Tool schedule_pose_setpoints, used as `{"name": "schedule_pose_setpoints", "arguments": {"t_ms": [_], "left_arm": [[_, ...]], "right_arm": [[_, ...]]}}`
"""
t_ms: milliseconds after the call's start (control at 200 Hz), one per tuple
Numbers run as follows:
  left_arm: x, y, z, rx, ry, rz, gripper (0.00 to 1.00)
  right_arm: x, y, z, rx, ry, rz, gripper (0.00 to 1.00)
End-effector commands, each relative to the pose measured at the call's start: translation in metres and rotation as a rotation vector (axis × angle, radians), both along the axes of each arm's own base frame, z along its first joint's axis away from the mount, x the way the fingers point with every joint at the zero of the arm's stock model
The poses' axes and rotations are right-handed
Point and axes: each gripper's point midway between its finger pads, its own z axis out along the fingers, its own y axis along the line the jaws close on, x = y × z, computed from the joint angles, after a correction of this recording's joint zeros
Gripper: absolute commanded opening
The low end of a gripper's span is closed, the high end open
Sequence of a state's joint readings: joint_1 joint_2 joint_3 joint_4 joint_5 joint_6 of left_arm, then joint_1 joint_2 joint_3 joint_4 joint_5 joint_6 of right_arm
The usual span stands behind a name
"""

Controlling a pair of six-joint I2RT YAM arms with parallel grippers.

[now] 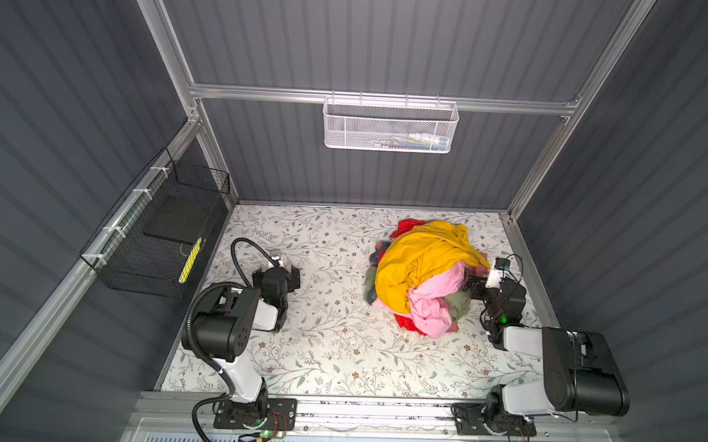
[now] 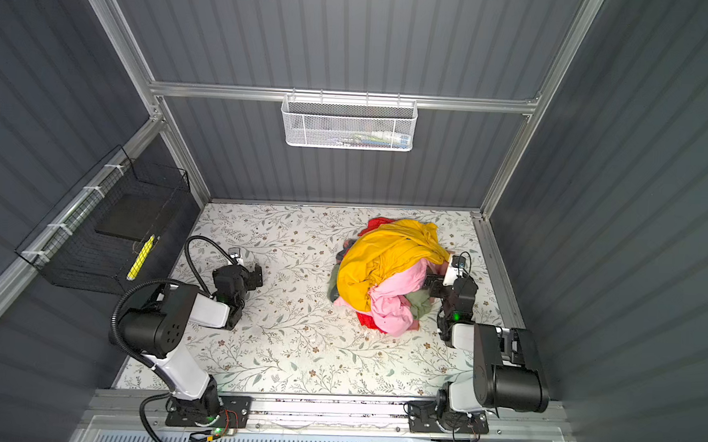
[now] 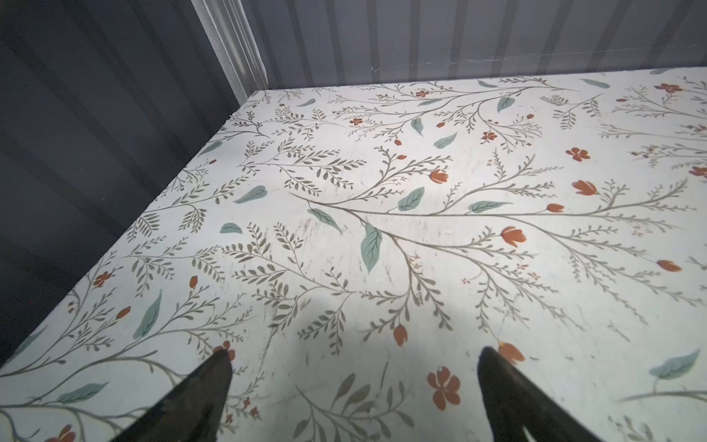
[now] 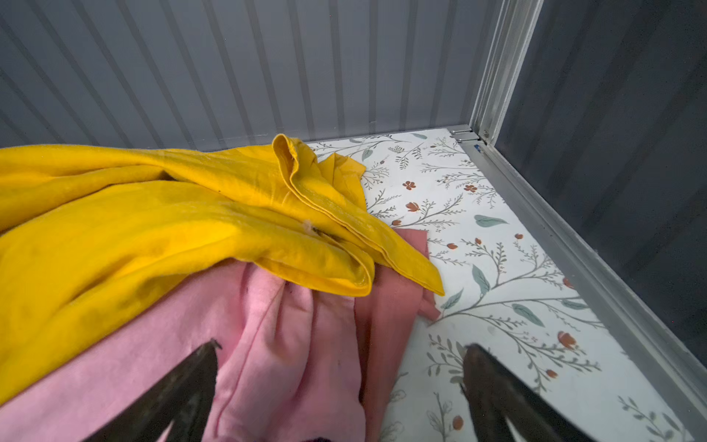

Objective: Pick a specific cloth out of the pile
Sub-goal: 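Lower the right gripper onto the green cloth at the pile's edge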

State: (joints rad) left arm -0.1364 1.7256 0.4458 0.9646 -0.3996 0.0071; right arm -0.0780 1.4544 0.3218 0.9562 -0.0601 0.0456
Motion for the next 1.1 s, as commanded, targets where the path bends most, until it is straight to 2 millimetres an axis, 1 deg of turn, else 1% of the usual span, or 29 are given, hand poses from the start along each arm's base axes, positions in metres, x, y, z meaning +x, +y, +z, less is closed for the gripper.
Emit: {"name": "schedule_pose_setpoints", "arguments": {"t_ms": [0,270,385,695,716,761,776,786,836,866,876,886,891,901,936,956,976,991,1021,1096], "left_arm": [[0.001,0.001,0.003,0.000,-0.011,0.000,1.00],[0.001,0.001,0.004,0.001,-0.012,-0.001,1.00],[0.004,0.003,-0.001,-0.036,0.017,-0.018,1.00],[0.003,0.004,0.001,-0.035,0.003,-0.013,1.00],[0.004,0.006,0.006,-0.025,-0.014,-0.004,1.00],[0.003,0.010,0.010,-0.018,0.008,0.022,1.00],[0.004,0.011,0.015,-0.019,0.013,0.033,1.00],[0.003,0.012,0.013,-0.019,0.040,0.043,1.00],[0.002,0.022,0.023,-0.047,0.145,0.130,1.00],[0.003,0.028,0.034,-0.070,0.193,0.193,1.00],[0.002,0.029,0.034,-0.074,0.216,0.207,1.00],[0.007,0.028,0.043,-0.081,0.208,0.214,1.00],[0.007,0.029,0.044,-0.082,0.220,0.218,1.00],[0.007,0.029,0.047,-0.081,0.237,0.222,1.00],[0.013,0.023,0.057,-0.093,0.264,0.198,1.00],[0.016,0.018,0.063,-0.104,0.261,0.174,1.00],[0.018,0.013,0.071,-0.114,0.246,0.154,1.00],[0.018,0.010,0.076,-0.123,0.230,0.139,1.00],[0.020,0.002,0.086,-0.142,0.191,0.105,1.00],[0.017,-0.010,0.099,-0.208,0.122,0.053,1.00]], "right_arm": [[0.004,-0.001,0.003,0.011,-0.007,-0.002,0.99],[0.004,-0.001,0.004,0.012,-0.011,-0.003,0.99],[0.003,-0.001,0.004,0.010,-0.013,-0.002,0.99],[0.002,-0.001,0.004,0.010,-0.015,-0.001,0.99],[0.002,-0.001,0.004,0.012,-0.016,-0.002,0.99],[0.002,-0.001,0.005,0.013,-0.020,-0.002,0.99],[0.002,-0.001,0.006,0.012,-0.020,-0.003,0.99],[0.003,-0.002,0.007,0.012,-0.019,-0.008,0.99],[0.004,-0.008,0.012,0.018,-0.011,-0.042,0.99],[0.005,-0.012,0.017,0.022,0.007,-0.069,0.99],[0.005,-0.014,0.018,0.027,0.017,-0.080,0.99],[0.005,-0.016,0.020,0.028,0.029,-0.092,0.99],[0.006,-0.017,0.023,0.032,0.024,-0.099,0.99],[0.005,-0.018,0.023,0.041,0.046,-0.113,0.99],[0.004,-0.027,0.026,0.084,0.101,-0.168,0.99],[0.002,-0.030,0.024,0.116,0.144,-0.192,0.99],[0.001,-0.032,0.028,0.148,0.169,-0.208,0.99],[0.001,-0.031,0.031,0.169,0.179,-0.210,0.99],[-0.003,-0.030,0.031,0.214,0.221,-0.219,0.99],[-0.009,-0.020,0.042,0.313,0.276,-0.199,0.99]]}}
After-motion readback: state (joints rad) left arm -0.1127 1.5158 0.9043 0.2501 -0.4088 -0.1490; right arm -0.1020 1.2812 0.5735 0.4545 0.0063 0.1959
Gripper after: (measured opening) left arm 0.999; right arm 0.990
